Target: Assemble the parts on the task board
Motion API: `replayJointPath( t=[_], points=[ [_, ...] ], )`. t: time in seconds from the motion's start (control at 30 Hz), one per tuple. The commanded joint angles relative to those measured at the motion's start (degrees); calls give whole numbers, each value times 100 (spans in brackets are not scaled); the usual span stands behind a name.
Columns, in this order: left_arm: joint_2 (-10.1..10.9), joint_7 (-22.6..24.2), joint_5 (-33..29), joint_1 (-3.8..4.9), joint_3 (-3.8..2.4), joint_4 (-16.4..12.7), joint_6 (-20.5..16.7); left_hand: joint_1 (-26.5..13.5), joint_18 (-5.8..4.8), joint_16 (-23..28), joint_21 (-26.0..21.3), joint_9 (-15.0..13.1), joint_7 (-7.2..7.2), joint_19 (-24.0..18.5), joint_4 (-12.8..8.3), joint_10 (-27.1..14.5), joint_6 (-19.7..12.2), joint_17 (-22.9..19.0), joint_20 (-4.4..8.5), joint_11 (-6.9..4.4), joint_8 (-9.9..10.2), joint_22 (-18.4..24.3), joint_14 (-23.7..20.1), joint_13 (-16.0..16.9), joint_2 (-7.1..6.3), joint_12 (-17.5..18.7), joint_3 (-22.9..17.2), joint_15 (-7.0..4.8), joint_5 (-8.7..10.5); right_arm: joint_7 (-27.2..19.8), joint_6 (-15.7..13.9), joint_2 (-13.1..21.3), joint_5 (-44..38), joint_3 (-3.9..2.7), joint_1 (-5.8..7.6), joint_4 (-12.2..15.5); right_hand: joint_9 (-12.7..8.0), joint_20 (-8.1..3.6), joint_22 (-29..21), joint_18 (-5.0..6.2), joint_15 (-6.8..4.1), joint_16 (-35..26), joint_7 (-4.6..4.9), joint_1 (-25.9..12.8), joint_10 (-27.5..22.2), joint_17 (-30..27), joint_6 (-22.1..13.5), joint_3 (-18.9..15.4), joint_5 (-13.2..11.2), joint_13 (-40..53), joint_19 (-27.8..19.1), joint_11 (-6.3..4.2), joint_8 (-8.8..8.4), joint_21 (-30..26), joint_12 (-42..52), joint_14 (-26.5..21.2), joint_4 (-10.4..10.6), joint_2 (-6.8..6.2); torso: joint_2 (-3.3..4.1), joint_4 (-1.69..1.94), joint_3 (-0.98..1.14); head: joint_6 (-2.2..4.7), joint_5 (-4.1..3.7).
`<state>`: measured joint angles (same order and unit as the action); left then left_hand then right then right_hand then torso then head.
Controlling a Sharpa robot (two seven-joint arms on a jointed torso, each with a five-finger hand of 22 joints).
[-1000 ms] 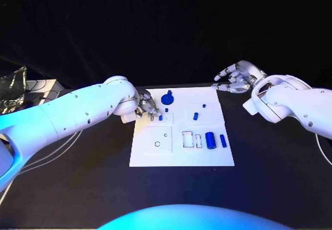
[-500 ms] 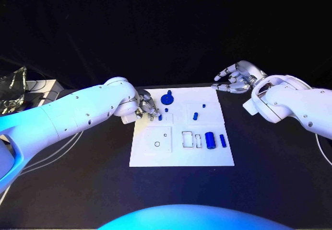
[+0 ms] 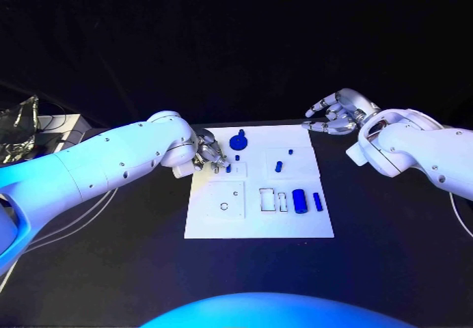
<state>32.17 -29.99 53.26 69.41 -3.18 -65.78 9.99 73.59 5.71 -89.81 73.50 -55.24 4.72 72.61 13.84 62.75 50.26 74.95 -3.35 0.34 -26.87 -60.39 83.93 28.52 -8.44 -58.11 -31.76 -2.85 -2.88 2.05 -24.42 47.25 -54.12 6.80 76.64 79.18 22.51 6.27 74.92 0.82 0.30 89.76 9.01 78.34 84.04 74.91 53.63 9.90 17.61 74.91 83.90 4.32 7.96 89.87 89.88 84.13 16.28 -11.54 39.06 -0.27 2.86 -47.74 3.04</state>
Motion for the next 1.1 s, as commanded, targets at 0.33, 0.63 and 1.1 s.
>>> replayJointPath(
  t=[0.33,0.63,1.1],
  points=[
    [308,81,-198,-62,-524,-195,138,-290,119,-7,-185,124,104,-193,250,-147,-109,1479,-47,112,33,266,595,-63,-249,25,168,91,-2,-75,-19,38,-47,-2,-5,-7,8,-16,1508,-82,-12,10,6,-35,574,1466,-23,-16,-15,1488,610,3,23,13,-11,576,15,8,1,1,-6,51,-38],
    [397,91,-119,-16,-908,101,152,-611,165,20,-361,233,199,-344,284,-246,-262,1418,-120,203,75,506,564,-129,-232,79,303,173,-2,-85,-52,49,-40,-2,-5,-34,10,-17,1508,-82,-12,8,6,-37,573,1462,-25,-15,-13,1487,610,3,25,13,-13,575,16,9,6,2,-4,141,-18],
    [-191,119,444,285,-952,1286,210,-1067,193,28,-486,389,238,-401,294,-285,-390,1399,-169,248,69,654,553,-187,-309,49,757,217,-2,-105,-98,44,-36,-4,-4,-80,10,-17,1508,-82,-12,9,6,-38,572,1463,-24,-16,-12,1486,610,3,26,13,-13,575,17,9,108,-49,-30,305,58]
  ],
)
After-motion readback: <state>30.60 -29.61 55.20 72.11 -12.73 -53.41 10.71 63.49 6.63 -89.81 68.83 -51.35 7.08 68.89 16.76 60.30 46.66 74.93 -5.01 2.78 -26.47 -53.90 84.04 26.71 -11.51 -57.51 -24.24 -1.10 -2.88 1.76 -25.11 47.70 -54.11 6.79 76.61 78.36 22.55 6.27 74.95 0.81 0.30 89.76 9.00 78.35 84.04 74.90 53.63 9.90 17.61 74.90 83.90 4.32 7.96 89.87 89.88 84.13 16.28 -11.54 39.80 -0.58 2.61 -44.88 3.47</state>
